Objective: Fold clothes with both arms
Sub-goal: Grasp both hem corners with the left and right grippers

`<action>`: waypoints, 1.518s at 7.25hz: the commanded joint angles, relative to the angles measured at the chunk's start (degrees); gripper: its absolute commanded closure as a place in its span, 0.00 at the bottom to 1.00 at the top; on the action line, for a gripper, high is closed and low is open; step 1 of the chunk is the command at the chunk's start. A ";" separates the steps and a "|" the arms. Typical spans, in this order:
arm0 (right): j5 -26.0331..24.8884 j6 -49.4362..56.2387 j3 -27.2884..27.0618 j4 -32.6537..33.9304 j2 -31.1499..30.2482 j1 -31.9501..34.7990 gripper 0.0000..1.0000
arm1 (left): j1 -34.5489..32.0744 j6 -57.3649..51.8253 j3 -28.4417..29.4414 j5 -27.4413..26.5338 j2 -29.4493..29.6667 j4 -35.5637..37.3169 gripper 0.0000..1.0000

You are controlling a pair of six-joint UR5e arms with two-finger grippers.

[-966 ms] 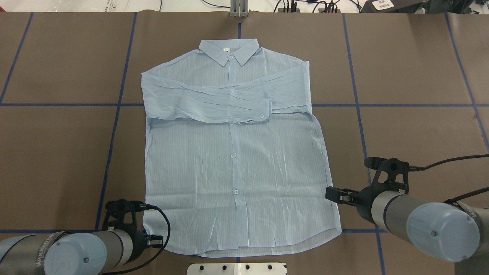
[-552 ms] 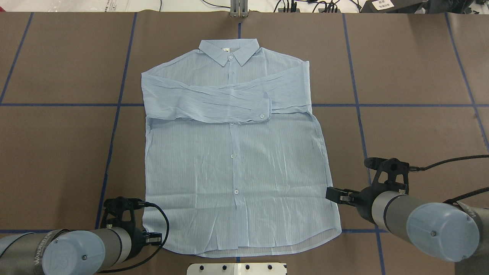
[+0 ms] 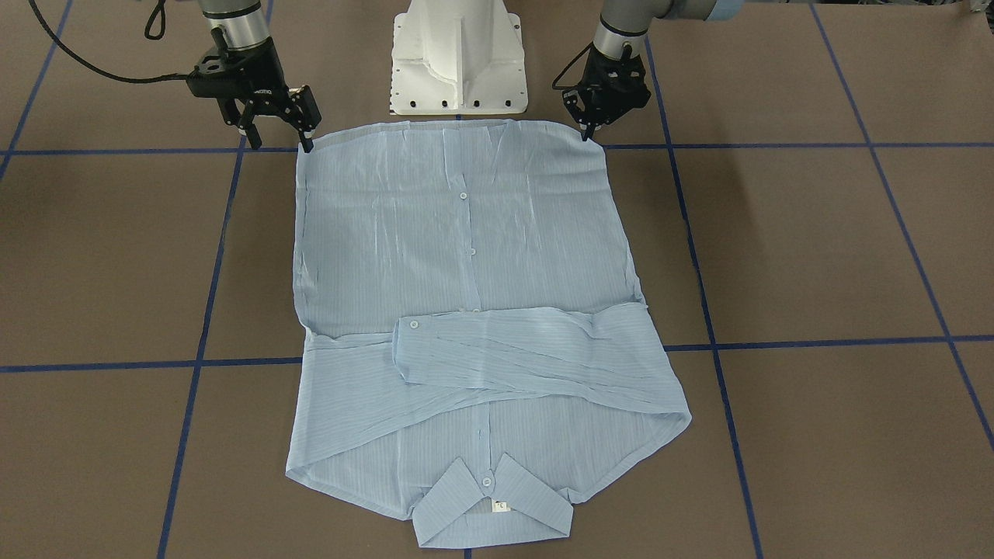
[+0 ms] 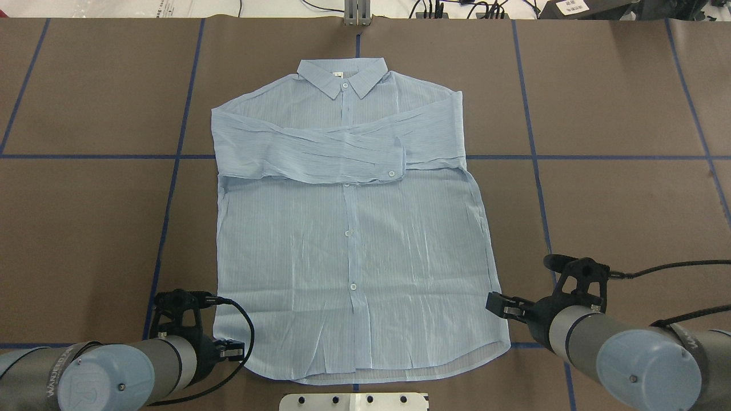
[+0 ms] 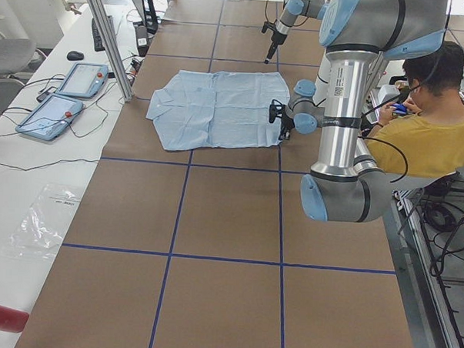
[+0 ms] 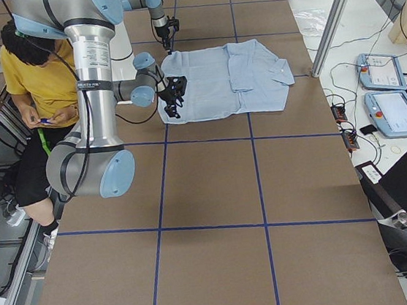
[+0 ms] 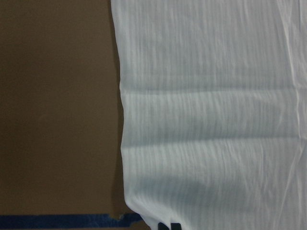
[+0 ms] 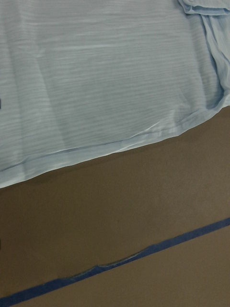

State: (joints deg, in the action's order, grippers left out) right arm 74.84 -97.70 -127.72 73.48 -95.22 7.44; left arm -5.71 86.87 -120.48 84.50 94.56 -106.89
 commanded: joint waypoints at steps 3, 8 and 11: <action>-5.92 -3.99 7.55 -9.03 -0.15 -4.80 0.35 | 0.52 -0.03 -0.29 -3.11 0.10 -0.07 1.00; -8.57 -6.70 7.76 -8.71 -1.46 -9.72 0.55 | 0.70 -0.03 -0.20 -4.52 -0.16 0.02 1.00; -10.33 -7.94 7.84 -8.44 -1.55 -11.30 0.98 | 0.70 -0.03 -0.20 -4.52 -0.25 0.02 1.00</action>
State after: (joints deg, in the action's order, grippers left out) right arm 65.07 -104.96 -119.93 64.92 -96.70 -3.33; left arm -5.01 86.84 -120.68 79.98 94.35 -106.88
